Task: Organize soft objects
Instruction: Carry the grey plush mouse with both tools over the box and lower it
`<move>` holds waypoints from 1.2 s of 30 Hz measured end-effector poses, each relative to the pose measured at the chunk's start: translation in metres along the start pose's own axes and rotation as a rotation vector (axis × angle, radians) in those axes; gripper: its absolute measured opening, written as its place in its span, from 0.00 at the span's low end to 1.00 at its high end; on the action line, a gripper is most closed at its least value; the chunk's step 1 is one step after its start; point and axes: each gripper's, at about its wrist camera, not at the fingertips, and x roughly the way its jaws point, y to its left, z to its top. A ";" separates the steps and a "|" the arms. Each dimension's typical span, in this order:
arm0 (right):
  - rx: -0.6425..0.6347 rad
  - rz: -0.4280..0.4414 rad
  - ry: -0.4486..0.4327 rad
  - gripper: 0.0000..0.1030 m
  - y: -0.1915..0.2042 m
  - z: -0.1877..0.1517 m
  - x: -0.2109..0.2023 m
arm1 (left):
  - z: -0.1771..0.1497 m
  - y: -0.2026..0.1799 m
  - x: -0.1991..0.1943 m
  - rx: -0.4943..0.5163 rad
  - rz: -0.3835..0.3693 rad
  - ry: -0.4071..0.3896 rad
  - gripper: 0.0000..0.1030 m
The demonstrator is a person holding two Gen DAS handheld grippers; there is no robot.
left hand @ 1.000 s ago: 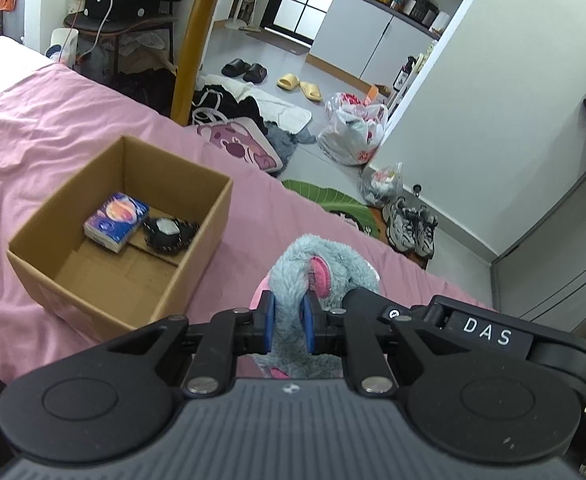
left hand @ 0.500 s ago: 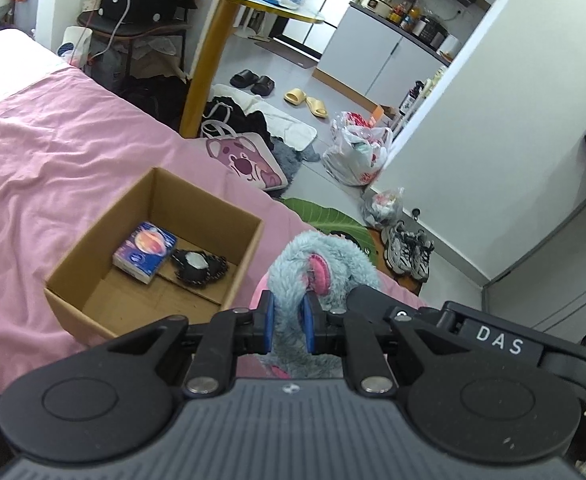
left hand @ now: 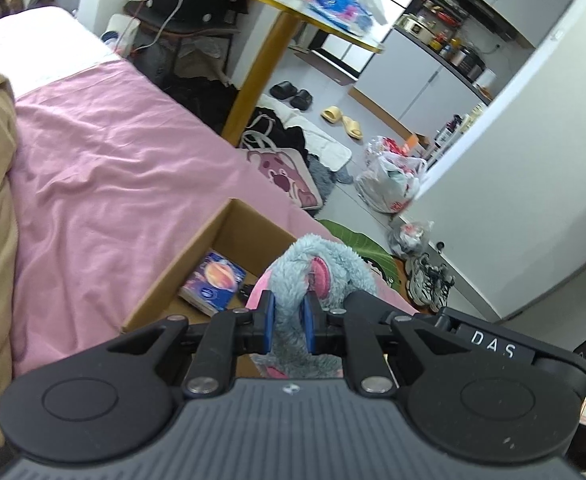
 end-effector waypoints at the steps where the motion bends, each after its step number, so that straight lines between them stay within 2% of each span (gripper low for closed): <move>1: 0.002 -0.002 0.009 0.21 0.002 -0.001 0.005 | 0.002 0.005 0.002 -0.009 0.004 0.001 0.14; 12: 0.010 -0.057 0.096 0.21 0.012 -0.016 0.050 | 0.007 0.051 0.029 -0.118 0.060 0.059 0.15; 15: 0.041 -0.065 0.113 0.21 0.009 -0.019 0.060 | 0.008 0.057 0.034 -0.141 0.068 0.073 0.17; 18: 0.095 -0.073 0.156 0.27 0.002 -0.022 0.072 | 0.009 0.061 0.038 -0.151 0.074 0.083 0.18; 21: 0.135 -0.059 0.196 0.28 -0.005 -0.026 0.078 | 0.008 0.060 0.038 -0.154 0.090 0.092 0.21; 25: 0.134 -0.077 0.196 0.41 -0.006 -0.026 0.074 | 0.009 0.059 0.034 -0.157 0.105 0.083 0.34; 29: 0.112 -0.090 0.199 0.46 -0.005 -0.024 0.065 | 0.010 0.057 0.027 -0.162 0.124 0.076 0.50; 30: 0.100 -0.094 0.200 0.50 -0.004 -0.024 0.061 | 0.010 0.057 0.025 -0.161 0.129 0.072 0.52; 34: 0.017 -0.115 0.204 0.61 0.002 -0.019 0.048 | 0.013 0.048 0.018 -0.131 0.136 0.062 0.68; 36: -0.014 -0.120 0.210 0.65 0.003 -0.016 0.041 | 0.013 0.042 0.014 -0.116 0.141 0.053 0.71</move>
